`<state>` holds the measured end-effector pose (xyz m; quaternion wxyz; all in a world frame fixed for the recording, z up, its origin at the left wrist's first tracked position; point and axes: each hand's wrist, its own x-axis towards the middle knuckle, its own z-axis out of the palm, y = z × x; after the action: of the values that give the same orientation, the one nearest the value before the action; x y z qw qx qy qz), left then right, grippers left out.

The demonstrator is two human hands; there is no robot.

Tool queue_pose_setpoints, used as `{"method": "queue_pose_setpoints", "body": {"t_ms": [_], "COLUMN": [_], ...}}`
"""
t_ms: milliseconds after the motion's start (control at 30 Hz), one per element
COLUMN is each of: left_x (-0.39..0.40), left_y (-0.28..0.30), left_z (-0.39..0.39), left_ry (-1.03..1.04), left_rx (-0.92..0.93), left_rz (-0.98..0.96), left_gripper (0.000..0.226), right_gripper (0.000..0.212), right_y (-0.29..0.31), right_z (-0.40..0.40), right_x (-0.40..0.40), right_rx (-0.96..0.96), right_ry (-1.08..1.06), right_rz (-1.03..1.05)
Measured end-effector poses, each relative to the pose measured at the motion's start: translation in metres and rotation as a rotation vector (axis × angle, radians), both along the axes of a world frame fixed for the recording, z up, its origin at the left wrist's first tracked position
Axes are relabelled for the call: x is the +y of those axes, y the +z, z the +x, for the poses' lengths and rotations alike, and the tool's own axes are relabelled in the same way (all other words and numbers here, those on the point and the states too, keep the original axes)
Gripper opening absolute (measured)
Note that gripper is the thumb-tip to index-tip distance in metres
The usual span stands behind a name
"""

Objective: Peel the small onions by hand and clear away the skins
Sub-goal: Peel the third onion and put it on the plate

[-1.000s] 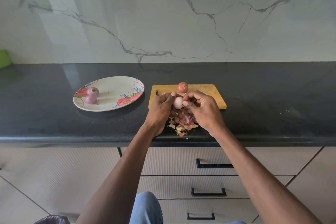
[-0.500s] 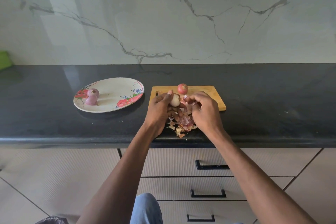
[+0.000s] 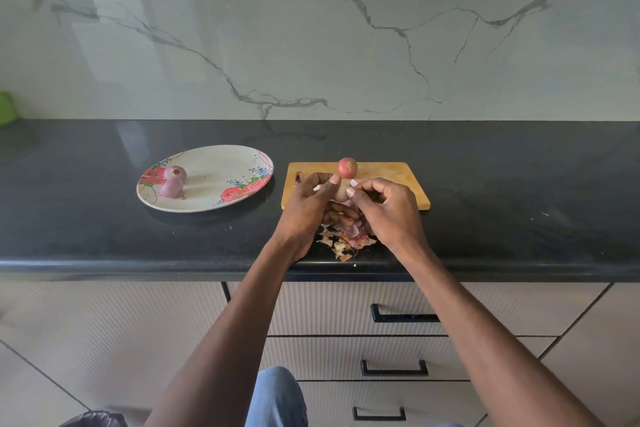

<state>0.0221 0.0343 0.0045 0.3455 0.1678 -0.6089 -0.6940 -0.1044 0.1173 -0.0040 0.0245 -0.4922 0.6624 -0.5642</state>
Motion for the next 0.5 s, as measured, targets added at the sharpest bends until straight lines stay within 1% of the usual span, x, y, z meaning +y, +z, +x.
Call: {"method": "queue_pose_setpoints", "body": {"t_ms": [67, 167, 367, 433, 500], "left_x": [0.0005, 0.0000, 0.0016, 0.0025, 0.0021], "left_y": [-0.0008, -0.0003, 0.0021, 0.0015, 0.0013], "left_z": [-0.0001, -0.0002, 0.0005, -0.0003, 0.0000], "left_ry": [0.012, 0.012, -0.020, -0.028, -0.024], "left_rx": [-0.009, -0.016, -0.048, -0.051, -0.031], "left_rz": [-0.016, -0.022, -0.050, -0.062, -0.035], "left_gripper": [0.024, 0.021, 0.018, 0.020, 0.020], "right_gripper": [0.015, 0.013, 0.023, 0.028, 0.023], "right_y": [0.0007, 0.0009, 0.0021, 0.0018, 0.0015], "right_z": [-0.0013, -0.0041, -0.0035, -0.0029, -0.0040], "right_x": [-0.0016, -0.0014, 0.0022, 0.0033, 0.0033], "right_rx": [-0.026, -0.035, -0.132, -0.156, -0.217], "right_ry": [0.012, 0.051, 0.146, 0.095, 0.041], "right_rz": [0.039, 0.074, 0.063, 0.013, -0.022]}}
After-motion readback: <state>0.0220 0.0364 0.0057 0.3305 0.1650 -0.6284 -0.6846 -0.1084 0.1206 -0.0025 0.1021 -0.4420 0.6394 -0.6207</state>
